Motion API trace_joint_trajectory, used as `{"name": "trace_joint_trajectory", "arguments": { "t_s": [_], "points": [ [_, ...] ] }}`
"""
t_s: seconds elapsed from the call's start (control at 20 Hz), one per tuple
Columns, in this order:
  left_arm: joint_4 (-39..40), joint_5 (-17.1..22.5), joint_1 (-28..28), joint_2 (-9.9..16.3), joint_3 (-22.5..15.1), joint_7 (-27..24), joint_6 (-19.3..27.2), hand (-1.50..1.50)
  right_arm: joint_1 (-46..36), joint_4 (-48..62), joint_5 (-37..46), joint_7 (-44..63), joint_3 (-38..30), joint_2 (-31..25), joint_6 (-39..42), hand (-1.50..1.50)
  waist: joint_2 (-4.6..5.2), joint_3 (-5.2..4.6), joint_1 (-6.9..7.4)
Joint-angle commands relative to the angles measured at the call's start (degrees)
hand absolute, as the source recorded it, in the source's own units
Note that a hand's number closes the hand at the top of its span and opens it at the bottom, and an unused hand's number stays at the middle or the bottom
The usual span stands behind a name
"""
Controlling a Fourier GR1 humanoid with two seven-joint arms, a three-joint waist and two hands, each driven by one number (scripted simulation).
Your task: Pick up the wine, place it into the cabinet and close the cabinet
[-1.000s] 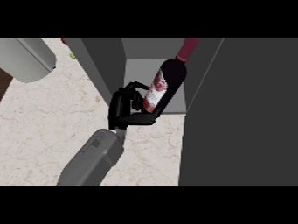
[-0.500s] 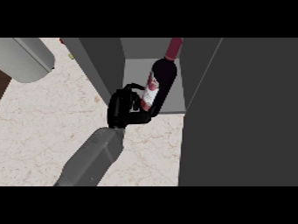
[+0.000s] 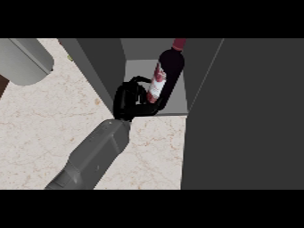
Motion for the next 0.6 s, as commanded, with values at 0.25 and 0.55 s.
{"name": "trace_joint_trajectory", "arguments": {
  "t_s": [0.25,0.55],
  "points": [
    [6.6,5.1,-6.8,0.0,-0.4,-0.8,-2.2,1.5,-1.2,3.3,3.0,-2.7,2.2,1.4,0.0,-1.5,0.2,-0.01,-0.36],
    [9.2,7.3,-10.7,0.0,0.9,2.7,-2.0,1.5,0.2,0.4,-1.7,-1.0,-0.9,-0.1,0.8,-1.5,0.18,0.01,-0.62]
  ]
}}
